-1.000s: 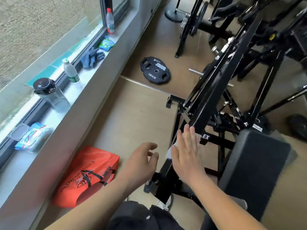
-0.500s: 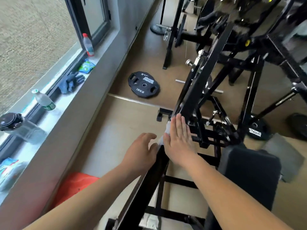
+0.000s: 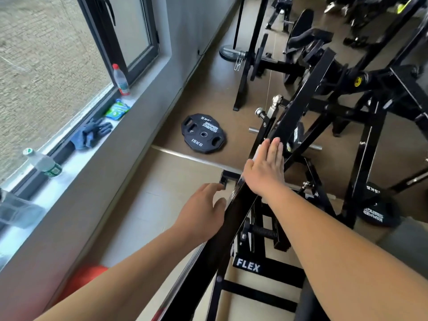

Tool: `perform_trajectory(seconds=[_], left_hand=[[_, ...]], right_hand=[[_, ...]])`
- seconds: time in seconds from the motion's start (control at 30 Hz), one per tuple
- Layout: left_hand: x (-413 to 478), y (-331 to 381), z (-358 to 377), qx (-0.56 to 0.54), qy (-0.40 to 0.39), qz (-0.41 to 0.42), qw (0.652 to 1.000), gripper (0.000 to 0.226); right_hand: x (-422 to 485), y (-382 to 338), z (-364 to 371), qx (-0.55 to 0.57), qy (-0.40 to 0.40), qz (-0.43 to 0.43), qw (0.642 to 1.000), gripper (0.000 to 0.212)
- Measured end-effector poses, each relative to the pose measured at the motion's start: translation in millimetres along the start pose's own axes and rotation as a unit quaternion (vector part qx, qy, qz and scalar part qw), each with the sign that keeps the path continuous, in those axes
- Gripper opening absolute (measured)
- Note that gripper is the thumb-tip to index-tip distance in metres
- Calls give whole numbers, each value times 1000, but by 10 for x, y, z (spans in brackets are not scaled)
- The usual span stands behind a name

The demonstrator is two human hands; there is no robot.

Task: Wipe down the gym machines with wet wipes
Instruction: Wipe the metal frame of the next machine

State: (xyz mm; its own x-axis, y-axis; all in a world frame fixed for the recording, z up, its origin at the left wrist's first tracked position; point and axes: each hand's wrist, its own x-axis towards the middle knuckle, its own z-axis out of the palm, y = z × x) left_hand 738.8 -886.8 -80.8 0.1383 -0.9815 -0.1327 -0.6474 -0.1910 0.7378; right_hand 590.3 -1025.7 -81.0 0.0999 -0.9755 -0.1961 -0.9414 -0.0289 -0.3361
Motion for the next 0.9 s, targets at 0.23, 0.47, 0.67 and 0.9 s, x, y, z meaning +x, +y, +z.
perform_trajectory(seconds=[0.23,0.47,0.67,0.9], left_hand=[[-21,-27,-11,-25,2,-21,999,39],[-441,-204,-56,-74,22,-60,995,36],[-792,-359,-80,-104,37,-96,989,37],[-1176,-599,-232,-109,68,-122,984,33]], right_hand=[[540,72,-250,-2,10,32,999,80],[-244,-68,137,13,6,-20,1000,82],[-1866,-316,762,43,-32,-110,992,79],[-1539,-255,626,-32,-26,-111,993,77]])
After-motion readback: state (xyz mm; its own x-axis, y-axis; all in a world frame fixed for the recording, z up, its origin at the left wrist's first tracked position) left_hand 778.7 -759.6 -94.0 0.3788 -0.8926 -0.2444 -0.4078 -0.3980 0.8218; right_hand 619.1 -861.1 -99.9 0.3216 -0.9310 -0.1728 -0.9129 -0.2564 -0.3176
